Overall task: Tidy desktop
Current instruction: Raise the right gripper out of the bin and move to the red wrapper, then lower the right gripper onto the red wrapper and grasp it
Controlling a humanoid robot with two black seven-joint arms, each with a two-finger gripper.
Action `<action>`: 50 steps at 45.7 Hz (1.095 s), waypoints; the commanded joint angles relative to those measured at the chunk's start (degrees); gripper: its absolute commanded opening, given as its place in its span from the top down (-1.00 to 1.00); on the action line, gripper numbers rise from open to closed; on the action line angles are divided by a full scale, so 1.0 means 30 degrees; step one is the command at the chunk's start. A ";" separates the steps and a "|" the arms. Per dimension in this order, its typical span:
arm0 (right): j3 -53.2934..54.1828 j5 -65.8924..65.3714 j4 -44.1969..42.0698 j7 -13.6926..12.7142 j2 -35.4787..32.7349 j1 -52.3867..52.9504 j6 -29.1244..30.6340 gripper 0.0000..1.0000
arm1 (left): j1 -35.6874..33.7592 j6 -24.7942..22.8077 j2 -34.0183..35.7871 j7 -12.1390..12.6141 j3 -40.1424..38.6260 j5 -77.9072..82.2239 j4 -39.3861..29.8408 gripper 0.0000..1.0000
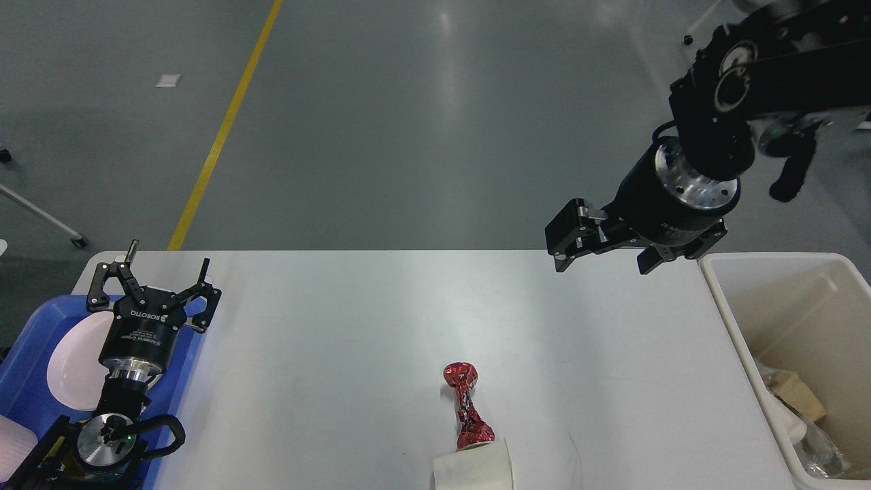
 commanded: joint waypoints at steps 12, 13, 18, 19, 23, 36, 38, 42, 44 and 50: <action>0.2011 -0.0914 -0.3567 -0.0033 0.4669 -0.9057 -0.6642 -1.00 | 0.0002 0.0000 0.0000 0.0000 -0.0001 0.0000 0.0000 -0.93; 0.2011 -0.0915 -0.3860 -0.0062 0.4816 -0.9468 -0.6730 -1.00 | 0.0002 0.0000 0.0000 0.0000 -0.0001 0.0000 0.0000 -0.93; 0.2011 -0.0944 -0.5734 -0.0062 0.5899 -1.1782 -0.6907 -1.00 | 0.0002 0.0000 0.0000 0.0000 -0.0001 0.0000 0.0000 -0.93; 0.2011 -0.0944 -0.6086 -0.0062 0.6162 -1.2193 -0.6965 -1.00 | 0.0002 0.0000 0.0000 0.0000 -0.0001 0.0000 0.0000 -0.93; 0.2011 -0.0944 -0.7171 -0.0062 0.6808 -1.3337 -0.7345 -1.00 | 0.0002 0.0000 0.0000 0.0000 -0.0001 0.0000 0.0000 -0.93; 0.1952 -0.1061 -0.9457 -0.0062 0.8039 -1.6150 -0.8547 -1.00 | 0.0002 0.0000 0.0000 0.0000 -0.0001 0.0000 0.0000 -0.93; 0.1982 -0.1324 -0.9808 -0.0062 0.8215 -1.6502 -0.8606 -1.00 | 0.0002 0.0000 0.0000 0.0000 -0.0001 0.0000 0.0000 -0.93; 0.2069 -0.1852 -1.0132 -0.0062 0.8187 -1.7293 -0.8869 -0.96 | 0.0002 0.0000 0.0000 0.0000 -0.0001 0.0000 0.0000 -0.93; 0.2099 -0.1852 -1.0365 -0.0062 0.8186 -1.7499 -0.9219 -0.90 | 0.0002 0.0000 0.0000 0.0000 -0.0001 0.0000 0.0000 -0.93; 0.2216 -0.1881 -1.0659 -0.0062 0.8186 -1.7997 -1.0042 -0.90 | 0.0002 0.0000 0.0000 0.0000 -0.0001 0.0000 0.0000 -0.93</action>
